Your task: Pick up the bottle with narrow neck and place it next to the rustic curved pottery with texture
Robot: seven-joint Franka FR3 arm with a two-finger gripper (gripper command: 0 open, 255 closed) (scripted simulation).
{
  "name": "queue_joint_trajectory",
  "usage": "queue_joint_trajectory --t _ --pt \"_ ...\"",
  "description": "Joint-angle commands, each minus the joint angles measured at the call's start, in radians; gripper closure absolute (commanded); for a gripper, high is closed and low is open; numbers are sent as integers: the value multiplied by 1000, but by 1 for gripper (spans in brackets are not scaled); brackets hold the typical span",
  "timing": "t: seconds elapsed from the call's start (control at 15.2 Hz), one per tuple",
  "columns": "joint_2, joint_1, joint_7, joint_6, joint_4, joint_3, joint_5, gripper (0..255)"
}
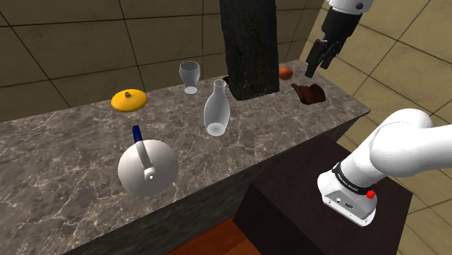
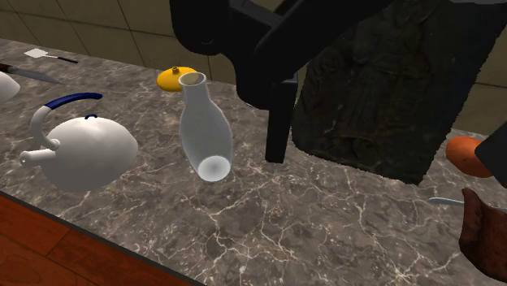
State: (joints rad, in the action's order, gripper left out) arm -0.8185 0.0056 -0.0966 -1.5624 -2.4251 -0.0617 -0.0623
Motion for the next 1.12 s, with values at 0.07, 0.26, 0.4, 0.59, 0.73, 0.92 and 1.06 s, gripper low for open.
queue_joint_trajectory --t 0.07,0.26,0.4,0.59,0.73,0.92,1.06 --pt "32 4 -11 -25 8 -14 -8 0" --pt "132 14 -44 -98 39 -53 -27 0" --pt "202 19 -66 -142 67 -79 -35 0" --pt "310 24 -100 -203 118 -117 -41 0" --pt "383 27 -124 -238 158 -141 -39 0" --pt "495 31 -162 -284 227 -175 -28 0" --pt "571 34 -189 -308 279 -196 -15 0"
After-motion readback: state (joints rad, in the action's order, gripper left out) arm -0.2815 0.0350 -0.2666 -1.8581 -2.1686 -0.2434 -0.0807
